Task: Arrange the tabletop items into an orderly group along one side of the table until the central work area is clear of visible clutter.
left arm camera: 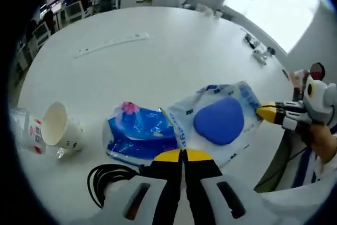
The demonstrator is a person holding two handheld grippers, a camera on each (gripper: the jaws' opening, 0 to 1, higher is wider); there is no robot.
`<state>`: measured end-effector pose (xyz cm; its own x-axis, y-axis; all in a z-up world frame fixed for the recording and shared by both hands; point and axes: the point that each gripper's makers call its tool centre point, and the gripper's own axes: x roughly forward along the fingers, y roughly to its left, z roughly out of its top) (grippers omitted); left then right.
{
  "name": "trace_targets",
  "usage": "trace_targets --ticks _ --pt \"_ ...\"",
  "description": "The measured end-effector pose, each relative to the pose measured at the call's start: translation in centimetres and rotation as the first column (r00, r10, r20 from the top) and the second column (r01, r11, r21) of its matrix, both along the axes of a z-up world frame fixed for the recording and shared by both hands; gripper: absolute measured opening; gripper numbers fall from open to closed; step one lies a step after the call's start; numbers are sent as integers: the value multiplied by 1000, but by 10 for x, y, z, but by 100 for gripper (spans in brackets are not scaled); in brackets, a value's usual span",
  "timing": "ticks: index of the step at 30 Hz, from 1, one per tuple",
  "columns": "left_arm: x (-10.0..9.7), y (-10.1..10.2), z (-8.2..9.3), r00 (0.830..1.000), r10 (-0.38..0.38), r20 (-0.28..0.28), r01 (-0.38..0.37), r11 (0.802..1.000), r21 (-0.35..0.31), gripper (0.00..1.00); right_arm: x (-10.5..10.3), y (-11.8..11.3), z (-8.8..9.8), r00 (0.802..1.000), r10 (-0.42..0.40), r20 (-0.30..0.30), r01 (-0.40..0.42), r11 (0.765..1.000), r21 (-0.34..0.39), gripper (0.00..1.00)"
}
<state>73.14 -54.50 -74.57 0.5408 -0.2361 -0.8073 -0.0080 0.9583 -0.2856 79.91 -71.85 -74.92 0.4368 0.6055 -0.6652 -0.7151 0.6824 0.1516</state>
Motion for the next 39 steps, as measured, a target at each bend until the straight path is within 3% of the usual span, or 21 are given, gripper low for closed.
trace_targets --ticks 25,39 --pt "-34 -46 -37 990 -116 -83 112 993 -46 0 -27 -43 -28 998 -14 -57 9 996 -85 0" --pt "-42 -45 -48 989 -95 -117 89 995 -49 0 -43 -46 -42 996 19 -91 -28 994 -103 0"
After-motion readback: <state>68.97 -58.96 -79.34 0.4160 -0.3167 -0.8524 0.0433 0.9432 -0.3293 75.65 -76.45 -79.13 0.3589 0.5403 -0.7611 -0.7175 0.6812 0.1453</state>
